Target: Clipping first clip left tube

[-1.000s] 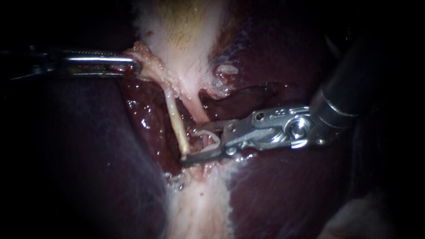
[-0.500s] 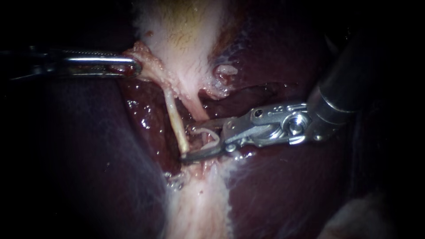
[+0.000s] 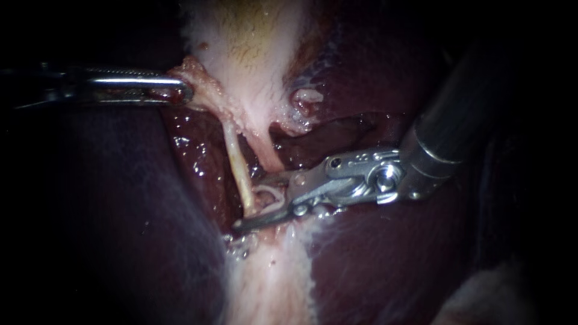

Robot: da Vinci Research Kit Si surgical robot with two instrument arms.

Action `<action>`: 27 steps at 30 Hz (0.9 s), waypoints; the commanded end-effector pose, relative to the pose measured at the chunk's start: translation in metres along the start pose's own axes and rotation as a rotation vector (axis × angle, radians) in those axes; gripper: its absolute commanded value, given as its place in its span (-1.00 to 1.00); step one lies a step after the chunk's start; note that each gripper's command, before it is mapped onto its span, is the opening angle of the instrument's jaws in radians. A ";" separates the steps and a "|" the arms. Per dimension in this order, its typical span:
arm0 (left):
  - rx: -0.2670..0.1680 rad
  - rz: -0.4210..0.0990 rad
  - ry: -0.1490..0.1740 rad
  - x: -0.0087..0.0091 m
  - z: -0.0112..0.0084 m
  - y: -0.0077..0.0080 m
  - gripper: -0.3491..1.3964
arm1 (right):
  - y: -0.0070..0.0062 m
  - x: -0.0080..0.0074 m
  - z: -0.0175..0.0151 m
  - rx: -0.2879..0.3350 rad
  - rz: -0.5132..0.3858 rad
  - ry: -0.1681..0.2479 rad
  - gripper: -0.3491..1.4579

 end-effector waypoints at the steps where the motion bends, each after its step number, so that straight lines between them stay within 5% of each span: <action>1: 0.000 0.000 0.000 0.0000 0.0000 0.0000 -1.00 | 0.0002 0.0000 0.0000 0.003 0.000 0.009 -0.06; 14: 0.001 0.000 0.000 0.0000 0.0001 0.0000 -1.00 | 0.0002 0.0003 0.0004 0.106 -0.022 0.133 -0.06; 27: 0.001 0.000 0.000 -0.0001 0.0001 0.0000 -1.00 | -0.0003 0.0006 0.0007 0.113 -0.024 0.147 -0.06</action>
